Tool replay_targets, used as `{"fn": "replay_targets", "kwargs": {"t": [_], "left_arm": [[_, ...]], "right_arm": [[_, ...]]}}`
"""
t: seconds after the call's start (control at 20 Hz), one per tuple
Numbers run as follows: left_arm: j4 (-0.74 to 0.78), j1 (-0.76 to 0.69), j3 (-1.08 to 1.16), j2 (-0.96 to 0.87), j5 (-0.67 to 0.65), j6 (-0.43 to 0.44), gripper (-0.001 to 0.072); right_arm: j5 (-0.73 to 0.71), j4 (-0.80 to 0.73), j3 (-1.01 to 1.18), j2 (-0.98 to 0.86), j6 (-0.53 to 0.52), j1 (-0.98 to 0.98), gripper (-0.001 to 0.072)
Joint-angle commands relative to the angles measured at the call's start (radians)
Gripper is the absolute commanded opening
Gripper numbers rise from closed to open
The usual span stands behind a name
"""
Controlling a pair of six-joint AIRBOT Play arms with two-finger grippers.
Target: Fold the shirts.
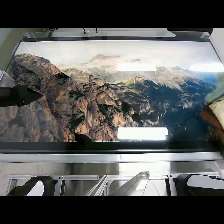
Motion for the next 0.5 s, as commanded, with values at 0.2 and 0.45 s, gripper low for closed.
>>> {"fn": "replay_targets", "kwargs": {"t": [0.2,0.45], "left_arm": [[0.000,-0.001,-0.002,0.000,0.005,-0.001,0.0014],[0.000,-0.001,-0.002,0.000,0.002,0.000,0.0014]], "right_arm": [[0.306,-0.270,0.003,0.018,0.010,-0.216,0.0013],[0.355,-0.447,-0.143,0.031,-0.005,-0.218,0.0014]]}}
